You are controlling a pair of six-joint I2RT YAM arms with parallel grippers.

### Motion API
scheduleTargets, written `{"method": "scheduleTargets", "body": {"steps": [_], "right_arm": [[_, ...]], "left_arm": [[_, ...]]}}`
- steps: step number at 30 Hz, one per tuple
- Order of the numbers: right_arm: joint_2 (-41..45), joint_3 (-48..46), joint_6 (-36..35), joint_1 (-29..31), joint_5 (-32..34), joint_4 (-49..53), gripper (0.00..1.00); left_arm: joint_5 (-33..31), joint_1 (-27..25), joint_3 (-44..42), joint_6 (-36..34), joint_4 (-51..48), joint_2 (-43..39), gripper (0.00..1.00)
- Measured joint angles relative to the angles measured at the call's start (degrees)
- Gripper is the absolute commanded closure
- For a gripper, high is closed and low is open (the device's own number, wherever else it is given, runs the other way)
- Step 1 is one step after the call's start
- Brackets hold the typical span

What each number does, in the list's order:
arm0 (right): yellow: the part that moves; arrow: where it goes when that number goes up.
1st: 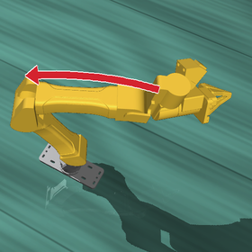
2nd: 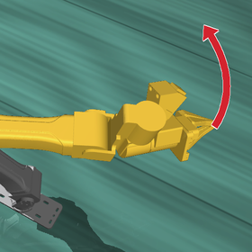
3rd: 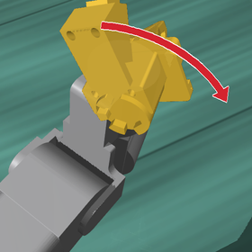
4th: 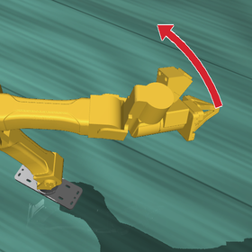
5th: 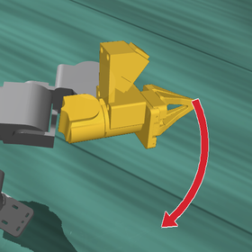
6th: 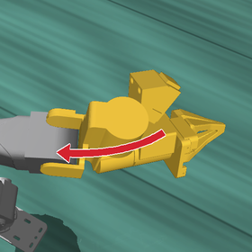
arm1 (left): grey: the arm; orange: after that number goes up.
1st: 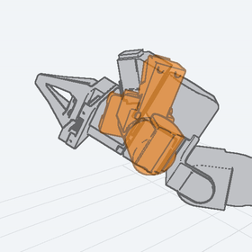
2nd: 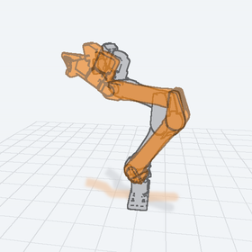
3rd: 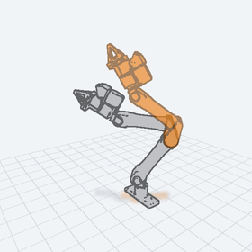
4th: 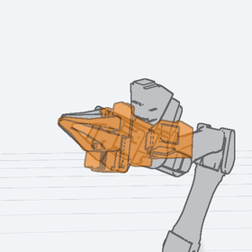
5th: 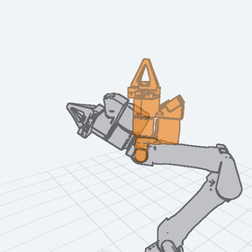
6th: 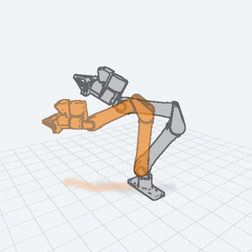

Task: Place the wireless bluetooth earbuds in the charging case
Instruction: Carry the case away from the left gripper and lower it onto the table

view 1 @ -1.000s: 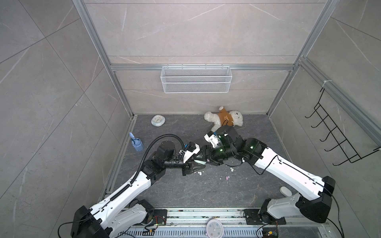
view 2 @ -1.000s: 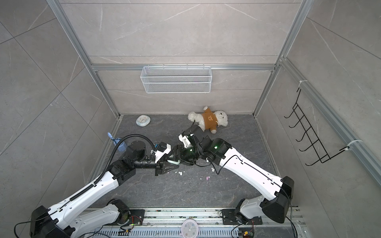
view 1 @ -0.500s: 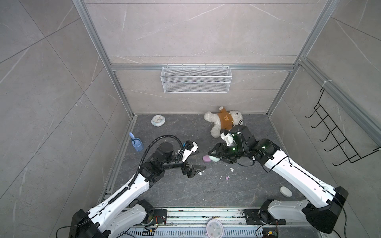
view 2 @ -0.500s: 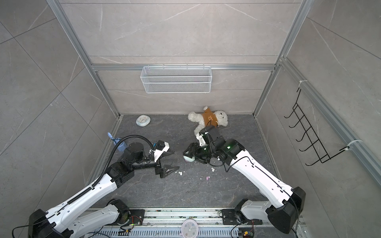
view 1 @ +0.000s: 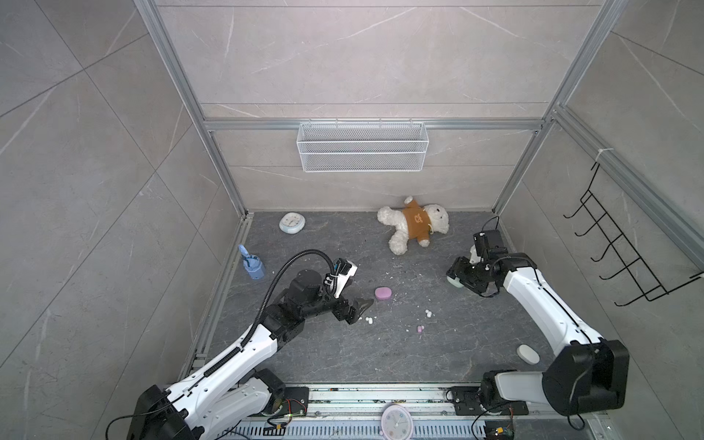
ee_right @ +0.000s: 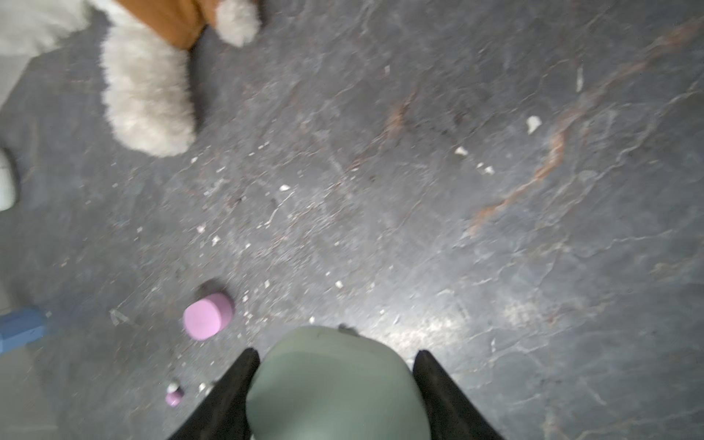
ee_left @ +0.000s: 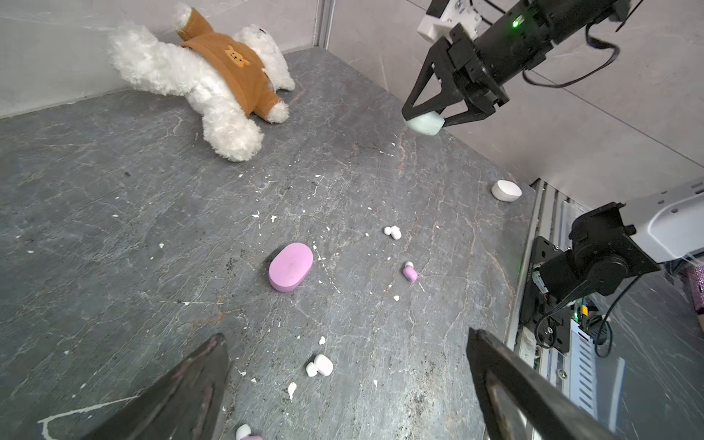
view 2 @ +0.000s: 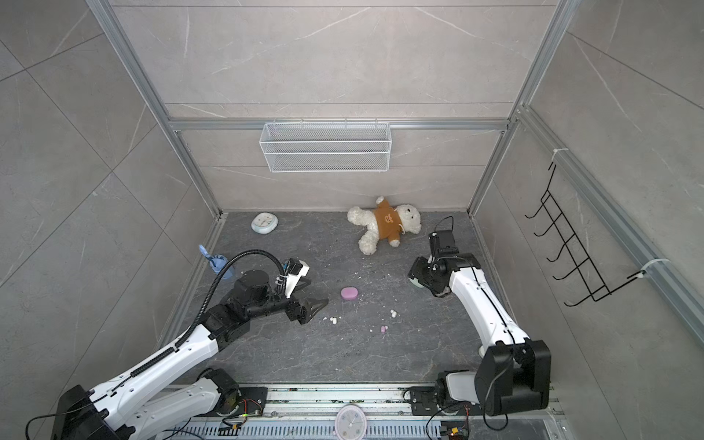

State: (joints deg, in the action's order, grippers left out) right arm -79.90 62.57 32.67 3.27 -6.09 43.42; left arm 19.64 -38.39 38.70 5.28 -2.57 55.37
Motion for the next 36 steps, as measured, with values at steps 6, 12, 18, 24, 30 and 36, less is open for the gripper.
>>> {"method": "scheduleTargets", "body": {"steps": [6, 12, 18, 24, 30, 36], "right_arm": [[-10.25, -0.31, -1.88, -4.48, 2.95, -7.26, 0.55], [-18.1, -0.31, -2.34, -5.73, 4.63, -12.2, 0.54], [-21.9, -0.24, -2.32, -5.73, 4.87, -14.05, 0.5], [-23.15, 0.0, -2.27, -5.73, 4.79, -14.99, 0.28], [-23.04, 0.22, -2.38, -5.7, 3.72, -14.95, 0.11], [-18.4, 0.22, -2.45, -5.7, 2.84, -11.63, 0.0]], "left_arm": [[-1.92, 0.02, -0.02, 1.31, -0.02, 0.0, 0.0], [-4.63, 0.02, -1.77, 2.69, 0.39, -0.52, 0.0], [-6.12, 0.02, -2.08, 3.8, 0.26, -0.39, 0.0], [-6.08, 0.02, -2.08, 4.22, 0.02, 1.05, 0.0], [-6.08, 0.02, -2.08, 4.22, -0.26, 1.09, 0.0], [-6.08, 0.02, -2.08, 4.22, -0.9, 1.05, 0.0]]}}
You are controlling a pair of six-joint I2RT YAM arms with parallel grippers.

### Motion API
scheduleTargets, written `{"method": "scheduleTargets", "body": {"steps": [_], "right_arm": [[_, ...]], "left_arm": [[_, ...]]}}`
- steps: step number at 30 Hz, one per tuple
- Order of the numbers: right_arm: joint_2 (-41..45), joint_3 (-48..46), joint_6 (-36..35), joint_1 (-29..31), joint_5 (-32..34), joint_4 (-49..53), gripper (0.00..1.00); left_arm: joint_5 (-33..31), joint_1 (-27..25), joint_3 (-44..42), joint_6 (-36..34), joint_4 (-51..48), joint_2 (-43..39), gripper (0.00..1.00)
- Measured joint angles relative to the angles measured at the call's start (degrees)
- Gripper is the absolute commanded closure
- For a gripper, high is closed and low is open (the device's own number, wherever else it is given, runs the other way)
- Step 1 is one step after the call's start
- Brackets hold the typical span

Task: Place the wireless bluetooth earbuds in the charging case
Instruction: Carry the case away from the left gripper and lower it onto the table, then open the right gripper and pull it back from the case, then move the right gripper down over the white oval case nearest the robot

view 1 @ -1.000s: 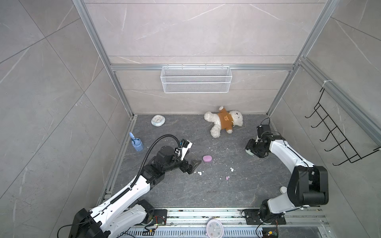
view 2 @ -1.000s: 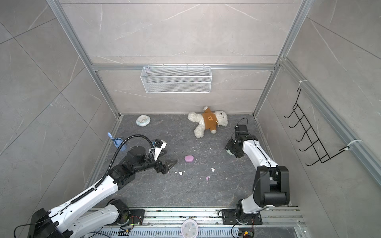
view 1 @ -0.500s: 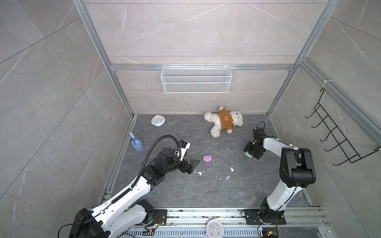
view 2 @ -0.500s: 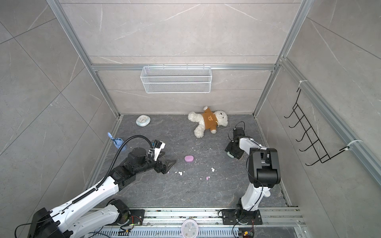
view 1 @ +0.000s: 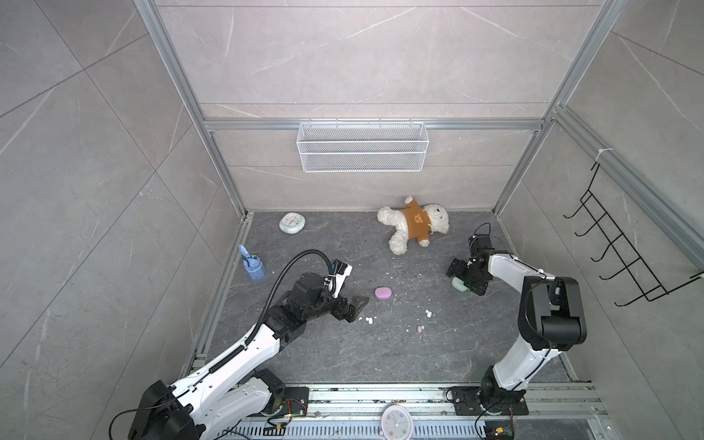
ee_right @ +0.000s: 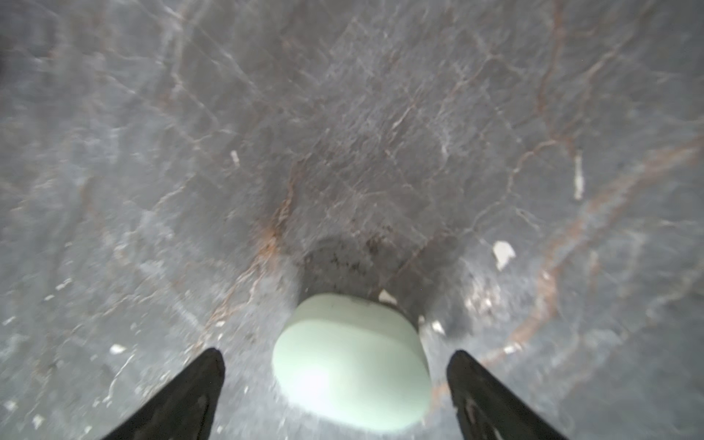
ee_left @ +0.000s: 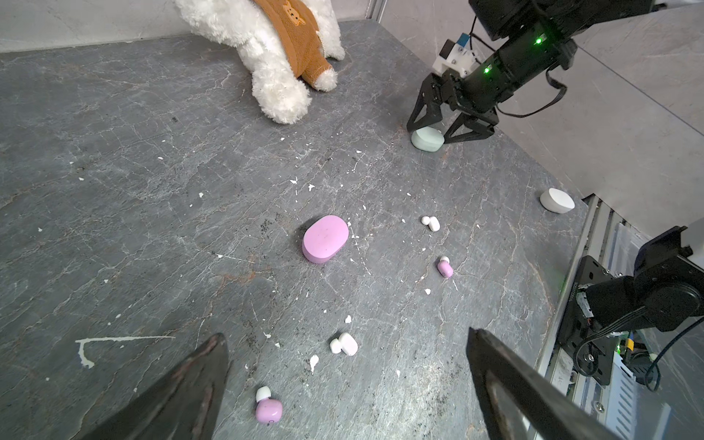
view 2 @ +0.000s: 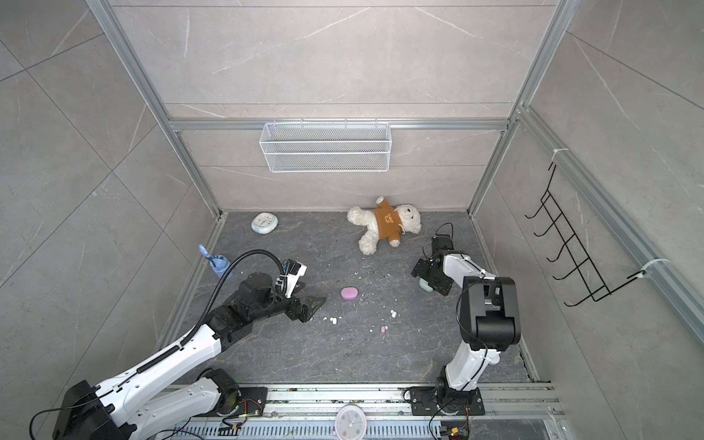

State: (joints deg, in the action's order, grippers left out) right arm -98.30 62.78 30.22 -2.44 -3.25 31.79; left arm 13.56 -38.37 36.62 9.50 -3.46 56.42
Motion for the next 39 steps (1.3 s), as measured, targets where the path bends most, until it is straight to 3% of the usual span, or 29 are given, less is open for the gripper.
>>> {"method": "scheduleTargets", "body": {"steps": [4, 10, 15, 21, 39], "right_arm": [[7.17, -0.15, -0.04, -0.72, -0.02, 3.43, 0.0], [16.57, -2.8, 0.13, -6.49, 0.48, 8.41, 0.0], [21.44, -8.39, -1.95, -20.98, 0.11, 15.82, 0.0], [23.17, -9.97, -1.27, -30.75, 1.01, 22.27, 0.0], [25.33, -15.47, 5.2, -50.31, 4.98, 23.41, 0.0]], "left_arm": [[0.0, 0.0, 0.0, -0.02, -0.52, -0.15, 0.0], [0.02, 0.0, 0.02, -0.02, -1.27, -0.37, 0.0], [0.11, 0.0, 0.02, 0.0, -1.29, -0.42, 0.0], [0.59, 0.0, 0.02, 0.02, -1.27, -0.42, 0.0], [3.17, 0.0, 0.66, 0.0, -1.44, 0.35, 0.0]]}}
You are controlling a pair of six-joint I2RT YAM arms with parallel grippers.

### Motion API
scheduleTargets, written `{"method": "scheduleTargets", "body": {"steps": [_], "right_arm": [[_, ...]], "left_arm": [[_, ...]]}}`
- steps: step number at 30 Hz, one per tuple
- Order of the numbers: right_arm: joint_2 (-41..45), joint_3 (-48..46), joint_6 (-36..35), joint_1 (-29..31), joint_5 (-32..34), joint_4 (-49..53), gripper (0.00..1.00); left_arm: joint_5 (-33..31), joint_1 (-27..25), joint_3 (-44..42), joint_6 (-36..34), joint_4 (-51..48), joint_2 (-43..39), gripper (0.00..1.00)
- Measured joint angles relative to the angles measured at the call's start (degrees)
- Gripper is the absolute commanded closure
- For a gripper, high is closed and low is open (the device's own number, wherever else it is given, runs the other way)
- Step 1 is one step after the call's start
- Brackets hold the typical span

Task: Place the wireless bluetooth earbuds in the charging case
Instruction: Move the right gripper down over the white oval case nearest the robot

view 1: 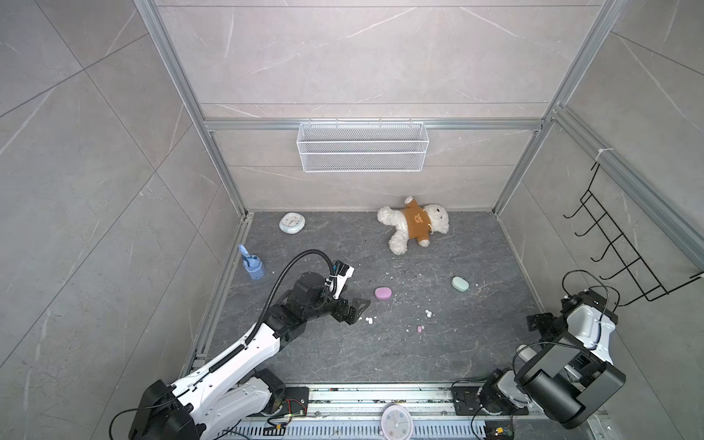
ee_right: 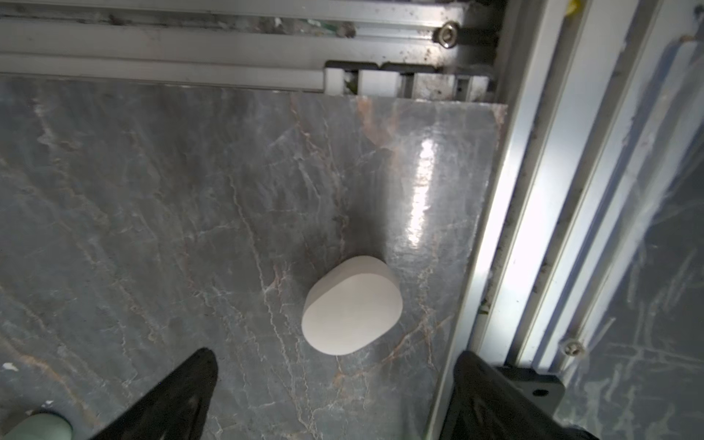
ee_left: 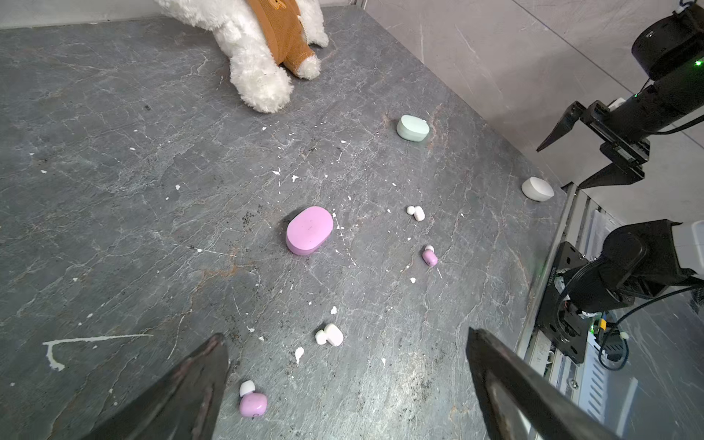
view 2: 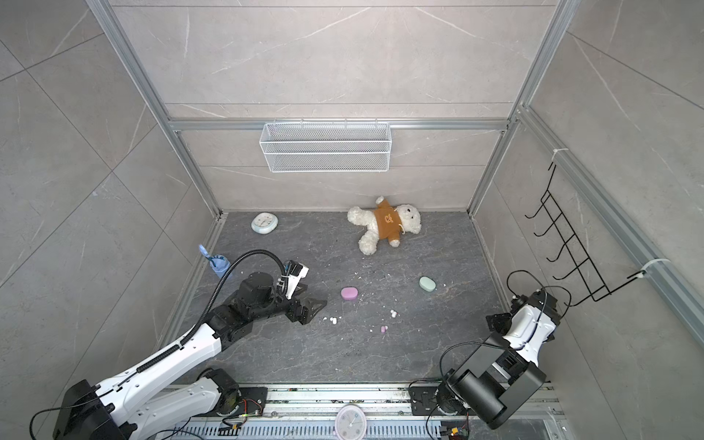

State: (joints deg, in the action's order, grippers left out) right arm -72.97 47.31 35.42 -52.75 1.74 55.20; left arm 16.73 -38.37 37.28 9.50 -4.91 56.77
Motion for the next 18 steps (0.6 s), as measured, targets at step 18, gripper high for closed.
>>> {"method": "scheduleTargets", "body": {"steps": [18], "right_arm": [[-5.55, -6.67, -0.28, -2.99, -6.62, -12.07, 0.0]], "left_arm": [[0.04, 0.0, 0.0, 0.0, 0.0, 0.07, 0.0]]}}
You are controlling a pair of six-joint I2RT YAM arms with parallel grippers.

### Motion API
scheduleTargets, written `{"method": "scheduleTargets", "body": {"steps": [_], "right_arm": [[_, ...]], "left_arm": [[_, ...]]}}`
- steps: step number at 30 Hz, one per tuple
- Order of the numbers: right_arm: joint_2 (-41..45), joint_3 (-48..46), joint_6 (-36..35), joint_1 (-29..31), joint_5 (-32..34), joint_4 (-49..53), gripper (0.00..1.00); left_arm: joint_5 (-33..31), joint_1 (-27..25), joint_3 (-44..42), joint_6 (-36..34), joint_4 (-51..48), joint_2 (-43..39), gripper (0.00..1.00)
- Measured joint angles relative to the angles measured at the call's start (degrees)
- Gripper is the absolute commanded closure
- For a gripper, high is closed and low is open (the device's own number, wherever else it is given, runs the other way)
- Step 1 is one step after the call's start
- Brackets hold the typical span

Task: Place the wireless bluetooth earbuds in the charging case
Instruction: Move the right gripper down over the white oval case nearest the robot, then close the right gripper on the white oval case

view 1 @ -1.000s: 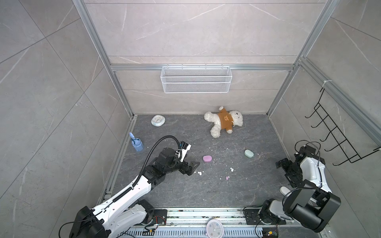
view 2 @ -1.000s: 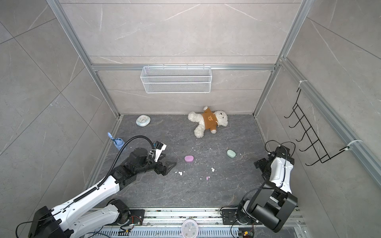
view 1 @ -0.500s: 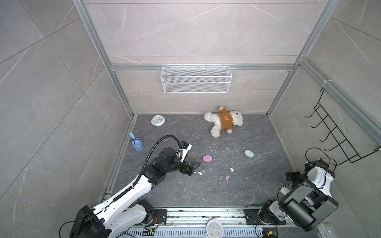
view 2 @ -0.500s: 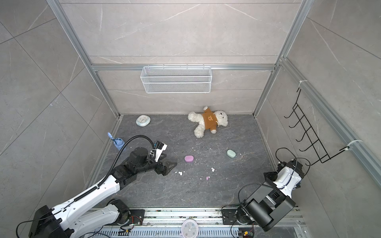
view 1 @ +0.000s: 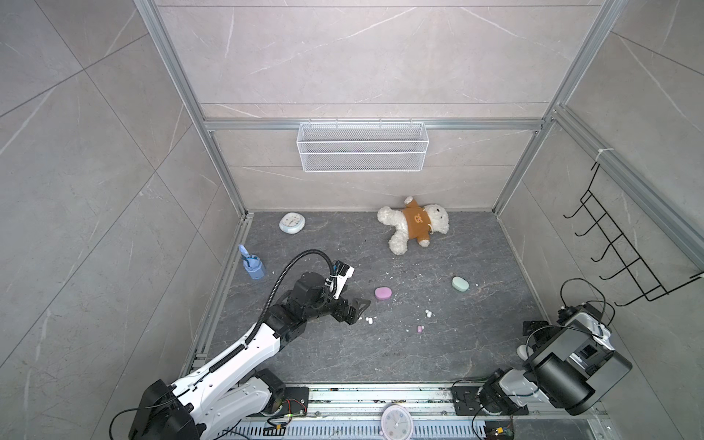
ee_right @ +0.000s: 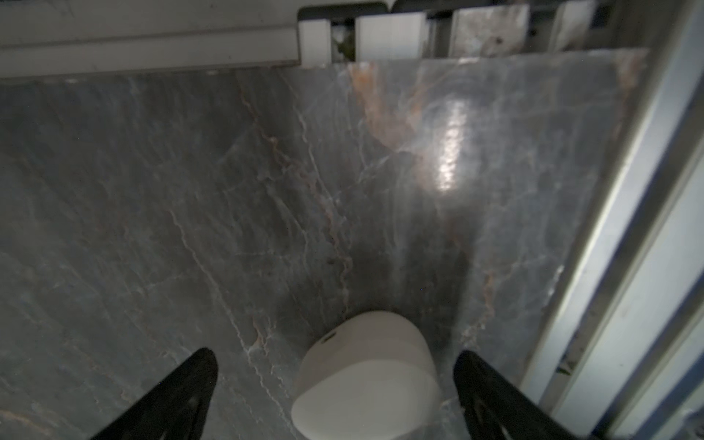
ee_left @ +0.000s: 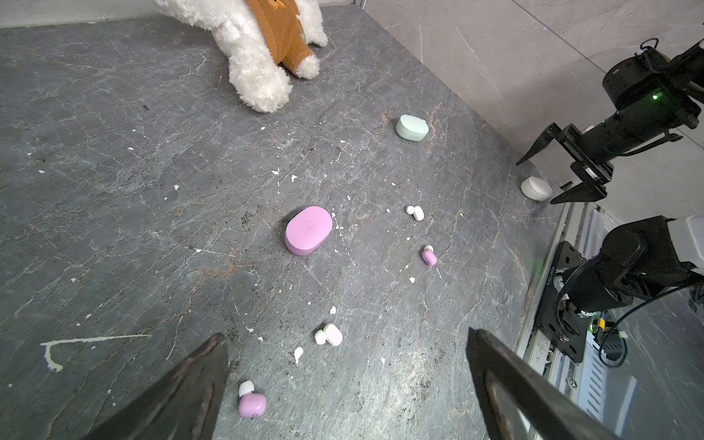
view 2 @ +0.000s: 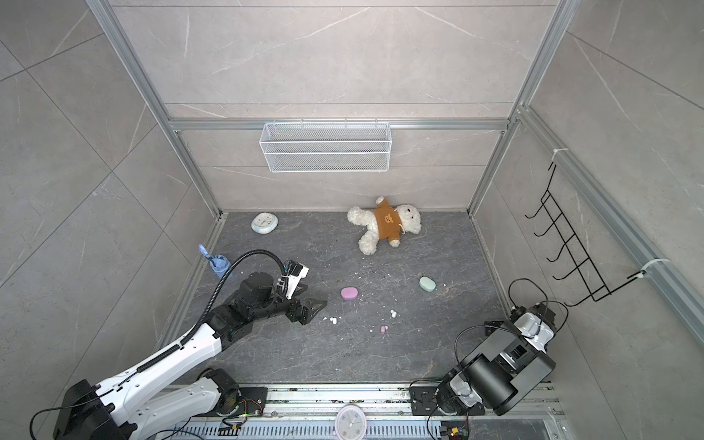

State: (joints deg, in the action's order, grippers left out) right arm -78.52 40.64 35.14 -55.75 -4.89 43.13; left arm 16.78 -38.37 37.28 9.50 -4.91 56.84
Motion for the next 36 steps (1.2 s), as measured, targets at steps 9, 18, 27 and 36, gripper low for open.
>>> {"method": "scheduleTargets", "body": {"steps": [9, 18, 27, 36], "right_arm": [[-0.59, -0.96, -2.25, 0.11, -6.03, -4.44, 0.0], [-0.13, -1.57, -2.58, 1.95, -9.53, -5.77, 0.0], [0.24, -2.05, 0.09, 9.66, -11.56, -8.94, 0.0], [-2.64, -0.15, 3.96, 19.08, -11.67, -11.89, 0.0]], "left_arm": [[0.0, 0.0, 0.0, 0.02, 0.22, 1.18, 0.0], [0.04, 0.0, 0.0, 0.02, 0.24, 1.88, 0.0], [0.04, 0.0, 0.0, 0.02, 0.22, 2.03, 0.0], [0.04, 0.0, 0.0, 0.02, 0.2, 2.03, 0.0]]}}
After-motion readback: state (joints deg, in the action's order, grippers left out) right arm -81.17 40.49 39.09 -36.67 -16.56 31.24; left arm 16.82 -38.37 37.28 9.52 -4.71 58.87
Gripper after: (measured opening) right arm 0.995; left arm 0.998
